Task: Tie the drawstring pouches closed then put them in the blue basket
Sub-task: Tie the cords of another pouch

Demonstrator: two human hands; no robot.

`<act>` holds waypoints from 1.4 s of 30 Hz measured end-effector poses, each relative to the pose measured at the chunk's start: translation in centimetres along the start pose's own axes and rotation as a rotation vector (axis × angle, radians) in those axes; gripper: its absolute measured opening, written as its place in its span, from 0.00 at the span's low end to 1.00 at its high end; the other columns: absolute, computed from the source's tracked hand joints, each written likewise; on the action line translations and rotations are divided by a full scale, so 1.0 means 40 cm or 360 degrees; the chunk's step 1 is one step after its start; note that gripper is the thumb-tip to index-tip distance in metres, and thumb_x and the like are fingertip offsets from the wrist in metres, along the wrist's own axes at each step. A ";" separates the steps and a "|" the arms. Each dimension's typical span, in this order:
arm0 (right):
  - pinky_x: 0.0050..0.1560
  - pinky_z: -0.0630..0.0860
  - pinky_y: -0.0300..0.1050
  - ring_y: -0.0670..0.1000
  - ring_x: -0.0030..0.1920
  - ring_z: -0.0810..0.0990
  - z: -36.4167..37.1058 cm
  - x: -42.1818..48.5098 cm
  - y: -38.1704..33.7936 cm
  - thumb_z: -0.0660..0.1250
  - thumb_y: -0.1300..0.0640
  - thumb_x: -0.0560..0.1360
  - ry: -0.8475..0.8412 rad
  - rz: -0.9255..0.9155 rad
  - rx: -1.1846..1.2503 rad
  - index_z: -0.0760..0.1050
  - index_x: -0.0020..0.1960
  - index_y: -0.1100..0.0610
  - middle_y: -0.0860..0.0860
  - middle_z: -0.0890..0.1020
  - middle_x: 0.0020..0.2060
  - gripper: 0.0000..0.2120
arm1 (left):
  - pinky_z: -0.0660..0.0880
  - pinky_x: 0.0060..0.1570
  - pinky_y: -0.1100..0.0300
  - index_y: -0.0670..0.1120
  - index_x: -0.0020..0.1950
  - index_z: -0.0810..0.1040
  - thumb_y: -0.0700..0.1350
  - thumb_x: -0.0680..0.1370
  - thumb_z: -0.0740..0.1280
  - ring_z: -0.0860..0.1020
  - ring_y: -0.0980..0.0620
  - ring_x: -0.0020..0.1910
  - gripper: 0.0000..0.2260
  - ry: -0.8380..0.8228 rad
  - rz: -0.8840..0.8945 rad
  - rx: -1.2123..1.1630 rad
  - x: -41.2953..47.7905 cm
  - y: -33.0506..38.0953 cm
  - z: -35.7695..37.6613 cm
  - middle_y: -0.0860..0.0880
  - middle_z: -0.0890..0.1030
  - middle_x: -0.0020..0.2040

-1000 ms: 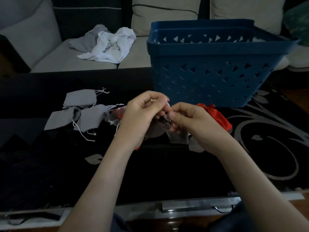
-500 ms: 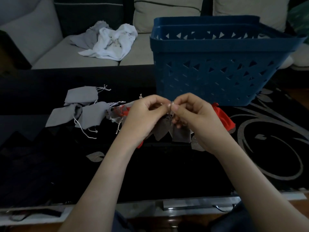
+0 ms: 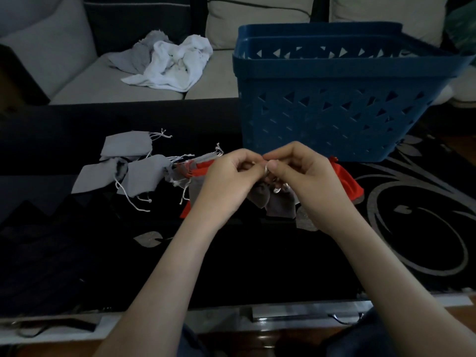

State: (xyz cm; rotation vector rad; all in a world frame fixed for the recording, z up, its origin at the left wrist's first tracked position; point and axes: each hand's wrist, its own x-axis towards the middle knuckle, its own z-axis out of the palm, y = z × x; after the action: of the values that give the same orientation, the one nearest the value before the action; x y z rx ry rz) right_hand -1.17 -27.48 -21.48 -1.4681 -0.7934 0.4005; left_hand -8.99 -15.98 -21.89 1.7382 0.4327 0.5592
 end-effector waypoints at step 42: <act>0.44 0.66 0.27 0.37 0.39 0.70 -0.018 0.020 0.028 0.68 0.60 0.75 0.0075 -0.0235 -0.0793 0.82 0.49 0.54 0.47 0.69 0.37 0.06 | 0.73 0.44 0.60 0.46 0.39 0.81 0.39 0.78 0.65 0.78 0.54 0.39 0.10 0.0031 -0.0056 -0.0416 0.007 0.001 0.000 0.50 0.81 0.35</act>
State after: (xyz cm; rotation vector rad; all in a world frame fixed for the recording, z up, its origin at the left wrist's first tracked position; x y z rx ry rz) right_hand 0.13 -27.33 -22.31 -1.8555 -1.0027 0.0523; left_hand -8.76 -15.84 -21.84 1.4740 0.3850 0.5810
